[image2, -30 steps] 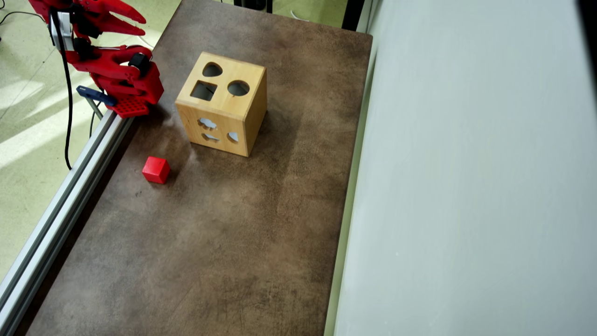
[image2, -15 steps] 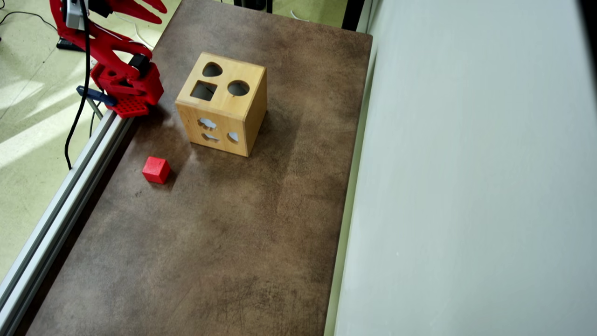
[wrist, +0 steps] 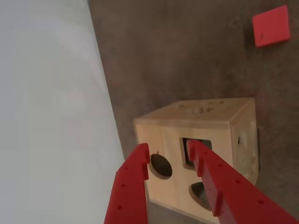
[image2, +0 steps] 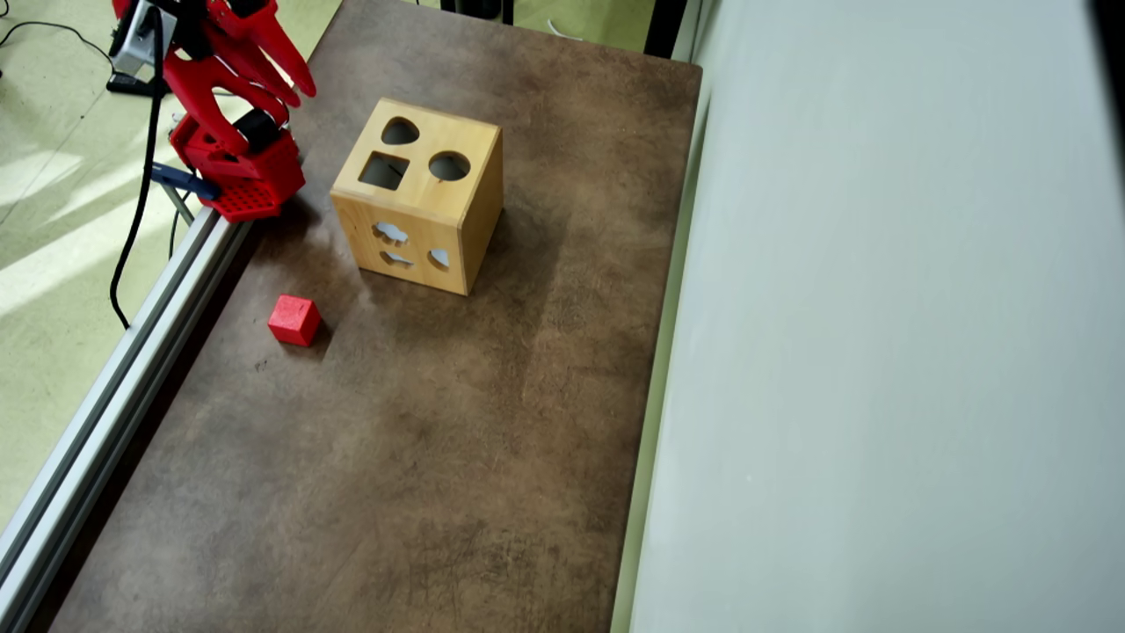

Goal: Pick and place the red cube on the square hole

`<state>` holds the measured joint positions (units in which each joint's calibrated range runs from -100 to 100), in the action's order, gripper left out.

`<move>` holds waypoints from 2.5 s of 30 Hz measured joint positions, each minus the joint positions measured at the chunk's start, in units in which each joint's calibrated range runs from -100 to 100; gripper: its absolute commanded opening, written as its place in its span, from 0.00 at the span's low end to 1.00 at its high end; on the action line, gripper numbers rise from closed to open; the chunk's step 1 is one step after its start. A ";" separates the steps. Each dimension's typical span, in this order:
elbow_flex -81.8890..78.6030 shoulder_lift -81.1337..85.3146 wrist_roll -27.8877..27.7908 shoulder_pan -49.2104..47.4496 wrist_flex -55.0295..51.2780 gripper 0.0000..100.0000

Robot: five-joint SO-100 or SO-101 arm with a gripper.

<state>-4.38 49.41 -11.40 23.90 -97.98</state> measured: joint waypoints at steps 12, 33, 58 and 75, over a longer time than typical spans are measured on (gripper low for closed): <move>-8.58 -7.03 -2.88 11.71 0.00 0.13; -8.85 -17.12 -5.37 16.46 0.00 0.14; -8.85 -17.46 -5.47 16.67 0.48 0.34; -12.73 -24.32 -5.47 21.34 0.48 0.46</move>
<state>-17.11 25.08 -16.87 45.24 -97.50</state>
